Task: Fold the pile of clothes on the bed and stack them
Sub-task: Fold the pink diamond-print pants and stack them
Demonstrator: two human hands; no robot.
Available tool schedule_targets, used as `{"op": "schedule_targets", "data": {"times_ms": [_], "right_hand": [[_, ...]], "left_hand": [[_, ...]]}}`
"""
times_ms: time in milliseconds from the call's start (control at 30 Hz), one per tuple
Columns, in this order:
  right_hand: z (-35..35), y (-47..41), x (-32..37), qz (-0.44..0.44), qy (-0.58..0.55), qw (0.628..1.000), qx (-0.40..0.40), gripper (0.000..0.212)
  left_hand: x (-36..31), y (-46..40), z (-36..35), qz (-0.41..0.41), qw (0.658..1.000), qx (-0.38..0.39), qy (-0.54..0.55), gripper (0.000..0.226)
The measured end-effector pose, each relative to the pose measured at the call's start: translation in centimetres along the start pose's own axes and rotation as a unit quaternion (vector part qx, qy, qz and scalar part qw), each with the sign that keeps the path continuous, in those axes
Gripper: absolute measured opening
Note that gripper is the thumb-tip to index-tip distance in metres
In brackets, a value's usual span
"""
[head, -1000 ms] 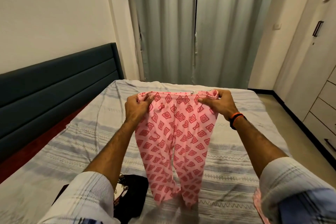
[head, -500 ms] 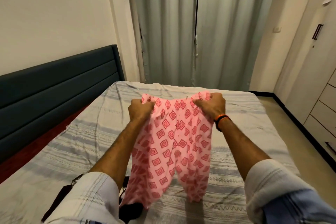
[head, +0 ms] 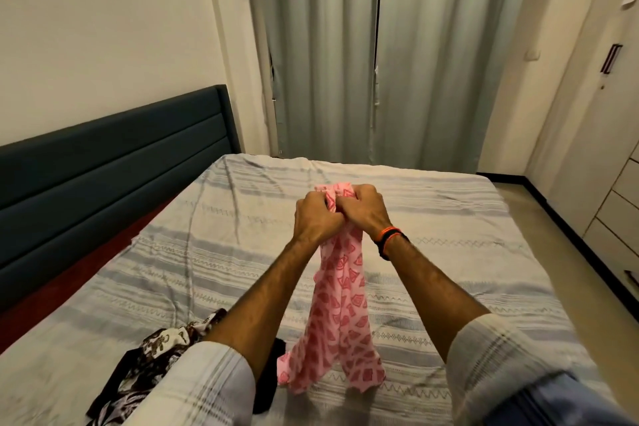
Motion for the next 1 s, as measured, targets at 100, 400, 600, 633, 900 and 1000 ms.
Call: {"op": "schedule_targets", "data": {"times_ms": [100,400,600,633,900,1000], "right_hand": [[-0.4,0.2,0.1,0.008,0.017,0.998,0.063,0.019],[-0.7,0.8,-0.4,0.060,0.086,0.981,0.164,0.041],[-1.2,0.8,-0.7,0.092,0.118,0.986,0.075,0.017],[-1.1,0.8,-0.7,0.097,0.123,0.986,0.053,0.013],[1.4,-0.6,-1.5,0.049,-0.059,0.996,0.056,0.015],[2.7,-0.5,-0.7,0.060,-0.130,0.986,0.081,0.023]], "left_hand": [[-0.2,0.4,-0.5,0.005,0.993,0.110,0.039,0.037],[0.7,1.2,0.2,0.030,0.949,0.261,0.173,0.059],[1.4,1.1,0.7,0.030,0.941,0.287,0.179,0.056],[1.5,1.0,0.7,0.025,0.943,0.283,0.175,0.055],[4.3,-0.8,1.9,0.104,0.979,-0.033,0.171,0.056],[4.1,-1.1,2.3,0.085,0.977,0.037,0.194,0.078]]}}
Point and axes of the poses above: each hand's wrist, its own y-axis away from the middle knuckle, its own z-axis out of the back of the hand, x = y × z, the point moved 2 cm from there along -y, towards the middle knuckle, and after that the axes turned 1 degree about x, right-handed, at the moved point
